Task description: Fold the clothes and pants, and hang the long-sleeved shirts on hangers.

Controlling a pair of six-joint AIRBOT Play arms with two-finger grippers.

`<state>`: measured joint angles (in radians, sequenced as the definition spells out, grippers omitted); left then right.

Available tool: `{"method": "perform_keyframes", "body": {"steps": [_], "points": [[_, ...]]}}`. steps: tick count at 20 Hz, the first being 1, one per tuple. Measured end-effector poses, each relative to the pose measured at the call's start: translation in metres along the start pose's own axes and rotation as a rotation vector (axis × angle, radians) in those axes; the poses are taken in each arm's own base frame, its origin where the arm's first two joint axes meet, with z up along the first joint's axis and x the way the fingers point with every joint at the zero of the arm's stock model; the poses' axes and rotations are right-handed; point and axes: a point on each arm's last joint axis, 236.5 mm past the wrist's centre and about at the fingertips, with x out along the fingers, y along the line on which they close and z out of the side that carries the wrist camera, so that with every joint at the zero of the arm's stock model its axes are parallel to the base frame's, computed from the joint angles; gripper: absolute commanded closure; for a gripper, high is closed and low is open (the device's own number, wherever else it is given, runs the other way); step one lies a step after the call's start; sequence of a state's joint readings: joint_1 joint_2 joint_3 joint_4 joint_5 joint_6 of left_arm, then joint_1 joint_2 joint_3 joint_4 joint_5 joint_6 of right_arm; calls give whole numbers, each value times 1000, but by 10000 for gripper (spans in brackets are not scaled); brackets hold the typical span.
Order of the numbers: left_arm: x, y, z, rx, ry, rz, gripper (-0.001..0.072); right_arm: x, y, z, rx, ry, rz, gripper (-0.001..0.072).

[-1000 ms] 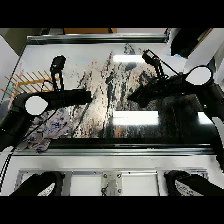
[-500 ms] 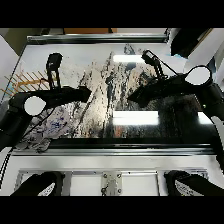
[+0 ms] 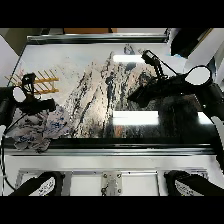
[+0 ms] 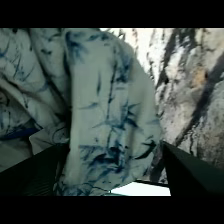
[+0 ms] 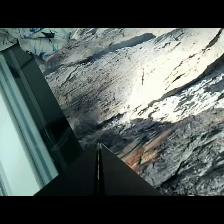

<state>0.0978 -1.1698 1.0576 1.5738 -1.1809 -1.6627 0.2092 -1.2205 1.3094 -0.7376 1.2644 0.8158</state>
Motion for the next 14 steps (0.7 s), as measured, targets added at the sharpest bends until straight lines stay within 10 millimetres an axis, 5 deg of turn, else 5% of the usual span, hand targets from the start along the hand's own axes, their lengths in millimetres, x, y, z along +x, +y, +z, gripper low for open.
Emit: {"method": "perform_keyframes", "body": {"steps": [6, 9, 12, 14], "points": [[69, 10, -30, -66, 238, -5, 53, 0, 0, 0, 0, 0, 0, 696], [88, -1, -38, -40, 283, -11, 653, 0, 0, 0, 0, 0, 0, 696], [87, -22, -32, -4, 253, -38, 690, 0, 3, 3, 5, -11, 12, 696], [70, -54, -17, 35, 179, -100, 691, 0, 8, 8, 15, -35, 35, 697]]}}
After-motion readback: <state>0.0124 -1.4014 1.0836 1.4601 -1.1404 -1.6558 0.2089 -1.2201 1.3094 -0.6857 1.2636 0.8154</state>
